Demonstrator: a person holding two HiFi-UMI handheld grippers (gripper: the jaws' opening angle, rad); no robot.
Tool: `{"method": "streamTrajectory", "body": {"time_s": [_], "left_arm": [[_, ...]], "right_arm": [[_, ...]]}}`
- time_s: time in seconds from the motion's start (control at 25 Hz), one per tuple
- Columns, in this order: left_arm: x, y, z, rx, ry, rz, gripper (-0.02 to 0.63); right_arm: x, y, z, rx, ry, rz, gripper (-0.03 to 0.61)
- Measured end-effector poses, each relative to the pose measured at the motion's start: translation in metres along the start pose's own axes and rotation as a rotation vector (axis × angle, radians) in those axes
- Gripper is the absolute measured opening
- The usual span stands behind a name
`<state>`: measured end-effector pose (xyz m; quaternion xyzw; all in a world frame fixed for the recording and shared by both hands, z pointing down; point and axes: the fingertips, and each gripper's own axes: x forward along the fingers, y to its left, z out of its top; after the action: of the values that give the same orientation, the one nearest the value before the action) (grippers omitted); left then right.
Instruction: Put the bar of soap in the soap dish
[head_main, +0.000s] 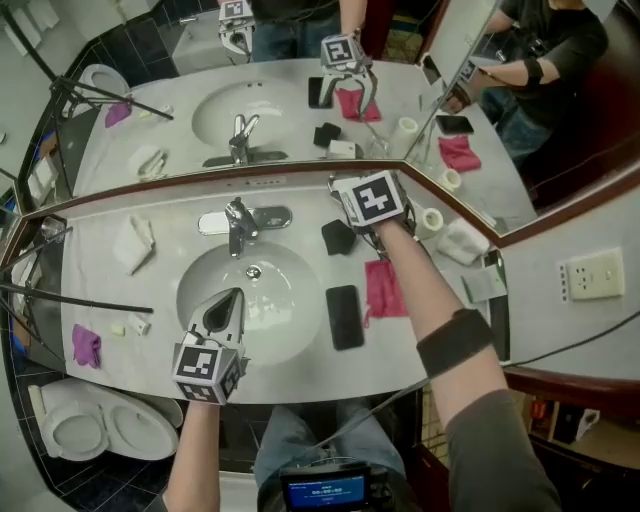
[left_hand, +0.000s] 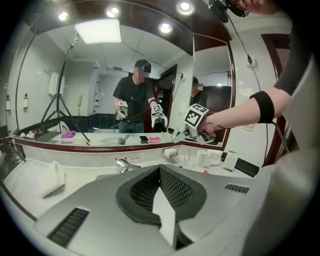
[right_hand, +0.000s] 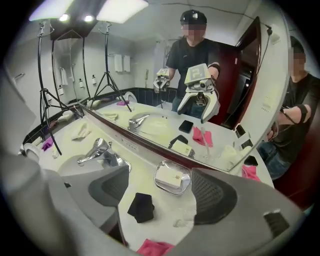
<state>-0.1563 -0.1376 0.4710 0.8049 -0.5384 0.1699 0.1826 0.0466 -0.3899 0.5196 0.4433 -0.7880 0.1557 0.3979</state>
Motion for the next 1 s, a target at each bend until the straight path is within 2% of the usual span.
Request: {"method": "streamTrajectory", "body": {"time_s": [0.12,0.28,0.68,0.88,1.0], "left_arm": [[0.001,0.01,-0.008,-0.003,0.007,0.014,0.002],[0.002,0.018,-0.02,-0.024,0.009,0.022,0.002],[0.016,0.027,-0.048,-0.04,0.023,0.019,0.002],[0.016,0.029,-0.053,-0.073,0.022,0.035,0.002],[0.012,0.033,-0.062,-0.066,0.032,0.042,0.002]], "right_arm": [[0.023,0.007,-0.011,0.034,0.099,0.065,0.422],[0.049,-0.01,-0.03,0.008,0.192,0.024,0.422],[0.092,-0.022,-0.044,0.006,0.302,0.021,0.423],[0.106,-0.023,-0.048,0.014,0.338,0.015,0.391],[0.112,-0.023,-0.058,0.035,0.365,0.02,0.38]]}}
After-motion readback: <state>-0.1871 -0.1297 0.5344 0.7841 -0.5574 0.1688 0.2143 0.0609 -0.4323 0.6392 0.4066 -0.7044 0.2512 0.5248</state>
